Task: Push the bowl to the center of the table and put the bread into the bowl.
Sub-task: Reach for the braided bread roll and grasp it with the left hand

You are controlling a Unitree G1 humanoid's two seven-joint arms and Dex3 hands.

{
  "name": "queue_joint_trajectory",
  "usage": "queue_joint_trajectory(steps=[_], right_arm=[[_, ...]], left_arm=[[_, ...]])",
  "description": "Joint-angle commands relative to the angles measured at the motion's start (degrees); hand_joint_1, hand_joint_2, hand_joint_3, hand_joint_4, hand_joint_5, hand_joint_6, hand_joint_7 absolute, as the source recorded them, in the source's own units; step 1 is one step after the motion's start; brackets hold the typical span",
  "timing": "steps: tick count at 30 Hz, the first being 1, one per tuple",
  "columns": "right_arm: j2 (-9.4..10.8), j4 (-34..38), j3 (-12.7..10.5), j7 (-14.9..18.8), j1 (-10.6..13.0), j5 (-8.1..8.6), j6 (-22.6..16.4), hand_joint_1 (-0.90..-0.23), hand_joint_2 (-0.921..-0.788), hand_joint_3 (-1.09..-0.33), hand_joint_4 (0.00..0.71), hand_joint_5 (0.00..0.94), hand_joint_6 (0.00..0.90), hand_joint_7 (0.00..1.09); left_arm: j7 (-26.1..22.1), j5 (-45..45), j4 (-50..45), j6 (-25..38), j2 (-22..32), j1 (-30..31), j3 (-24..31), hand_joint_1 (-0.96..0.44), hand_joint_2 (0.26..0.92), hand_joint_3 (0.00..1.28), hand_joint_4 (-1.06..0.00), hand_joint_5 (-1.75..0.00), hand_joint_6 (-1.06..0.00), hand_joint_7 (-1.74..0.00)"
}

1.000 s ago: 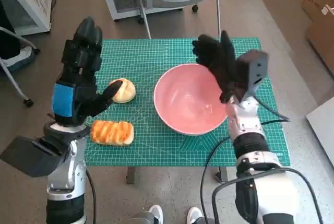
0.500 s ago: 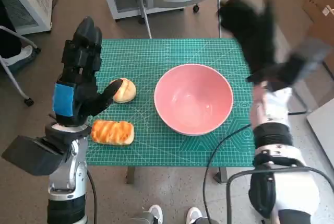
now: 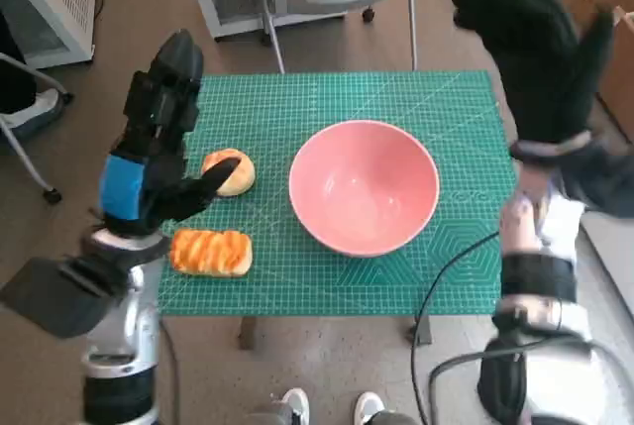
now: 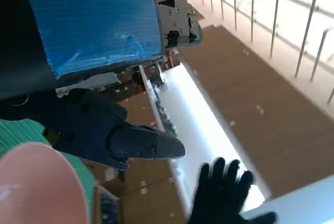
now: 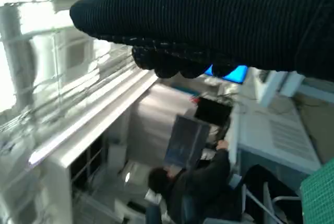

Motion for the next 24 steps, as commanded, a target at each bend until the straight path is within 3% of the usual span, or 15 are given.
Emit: queue_joint_trajectory(steps=[1,7,13,18,24], right_arm=[[-0.15,-4.12,1.03,1.8,3.86,1.52,-0.11,-0.635,-0.921,-0.707,0.347,0.002,0.457,0.01],[-0.43,-4.21,1.41,2.57,4.62,2.31,-0.82,-0.624,-0.921,-0.708,0.344,0.001,0.451,0.0],[-0.5,-3.4,1.67,1.33,4.56,1.92,-0.9,-0.624,-0.921,-0.718,0.338,0.0,0.445,0.0],[-0.16,-3.35,1.76,0.22,4.51,2.12,0.27,-0.635,-0.921,-0.711,0.345,0.007,0.454,0.01],[0.55,-3.18,1.97,-0.36,4.08,2.57,1.31,-0.639,-0.921,-0.706,0.346,0.006,0.458,0.01]], left_arm=[[-4.27,0.17,-2.54,0.11,5.87,1.49,1.78,-0.6,0.918,0.16,-0.02,-0.01,0.0,-0.35],[-10.33,-1.53,-5.41,5.43,13.62,3.99,4.18,-0.53,0.882,0.13,-0.03,-0.01,0.0,-0.31],[-14.1,1.71,-12.08,15.72,22.89,7.44,5.8,-0.33,0.764,0.07,0.0,0.0,0.0,-0.3],[-16.38,10.01,-23.21,34.71,33.32,10.17,3.7,-0.18,0.699,0.03,0.0,0.0,-0.03,-0.31],[-18.16,17.12,-30.78,50.98,40.27,9.13,-3.89,-0.04,0.707,0.02,-0.01,0.0,-0.19,-0.1]])
